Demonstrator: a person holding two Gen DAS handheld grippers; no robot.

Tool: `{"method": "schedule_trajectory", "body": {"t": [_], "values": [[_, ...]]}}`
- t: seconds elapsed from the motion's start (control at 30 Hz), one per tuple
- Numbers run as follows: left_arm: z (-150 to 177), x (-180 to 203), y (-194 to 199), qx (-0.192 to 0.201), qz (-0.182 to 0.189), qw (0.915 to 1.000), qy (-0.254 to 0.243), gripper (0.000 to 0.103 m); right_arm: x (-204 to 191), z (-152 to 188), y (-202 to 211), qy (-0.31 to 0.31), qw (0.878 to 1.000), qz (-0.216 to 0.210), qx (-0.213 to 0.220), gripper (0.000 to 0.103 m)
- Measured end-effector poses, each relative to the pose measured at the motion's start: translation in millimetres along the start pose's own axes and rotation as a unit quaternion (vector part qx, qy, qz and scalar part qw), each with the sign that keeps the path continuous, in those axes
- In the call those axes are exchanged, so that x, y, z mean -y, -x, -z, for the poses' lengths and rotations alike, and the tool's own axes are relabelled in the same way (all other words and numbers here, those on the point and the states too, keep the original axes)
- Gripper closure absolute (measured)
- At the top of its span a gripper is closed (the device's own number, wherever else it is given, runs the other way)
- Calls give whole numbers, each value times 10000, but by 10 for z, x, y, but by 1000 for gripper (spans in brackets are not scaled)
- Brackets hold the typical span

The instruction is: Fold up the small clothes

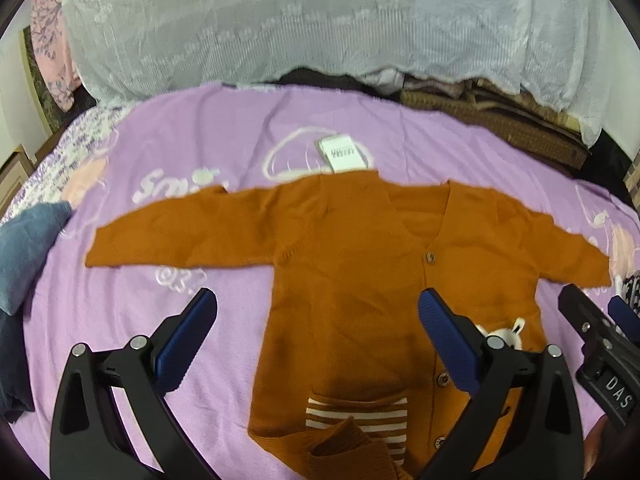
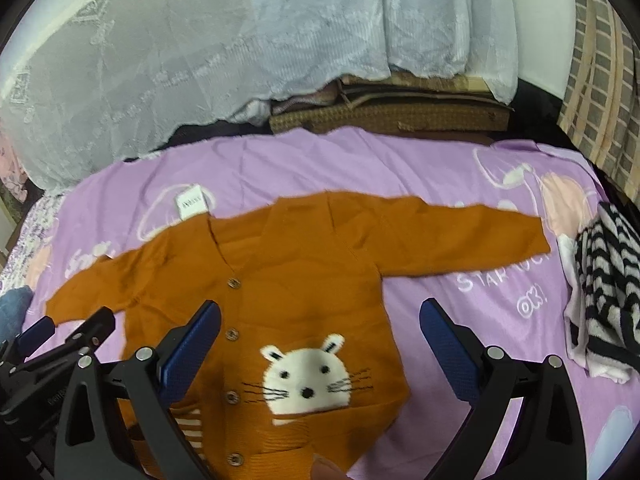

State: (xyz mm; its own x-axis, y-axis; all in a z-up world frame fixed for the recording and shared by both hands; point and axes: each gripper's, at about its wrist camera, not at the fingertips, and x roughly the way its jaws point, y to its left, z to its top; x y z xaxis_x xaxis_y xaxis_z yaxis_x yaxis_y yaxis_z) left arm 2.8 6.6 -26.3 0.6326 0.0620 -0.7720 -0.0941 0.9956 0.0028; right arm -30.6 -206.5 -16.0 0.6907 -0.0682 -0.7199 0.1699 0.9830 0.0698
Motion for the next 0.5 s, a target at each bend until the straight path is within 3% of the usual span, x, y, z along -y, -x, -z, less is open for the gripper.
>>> {"method": "schedule_trajectory", "body": {"t": [0.17, 0.3, 0.5], "values": [[187, -10, -308, -343, -206, 9990, -212, 5, 182, 197, -292, -24, 9989, 255, -401, 3], [422, -123, -601, -846, -275, 9958, -209, 5, 292, 410, -491, -41, 9965, 345, -762, 3], [705, -118, -659, -1133, -299, 9911, -637, 5, 93, 652, -509, 662, 9934, 318, -880, 3]]}}
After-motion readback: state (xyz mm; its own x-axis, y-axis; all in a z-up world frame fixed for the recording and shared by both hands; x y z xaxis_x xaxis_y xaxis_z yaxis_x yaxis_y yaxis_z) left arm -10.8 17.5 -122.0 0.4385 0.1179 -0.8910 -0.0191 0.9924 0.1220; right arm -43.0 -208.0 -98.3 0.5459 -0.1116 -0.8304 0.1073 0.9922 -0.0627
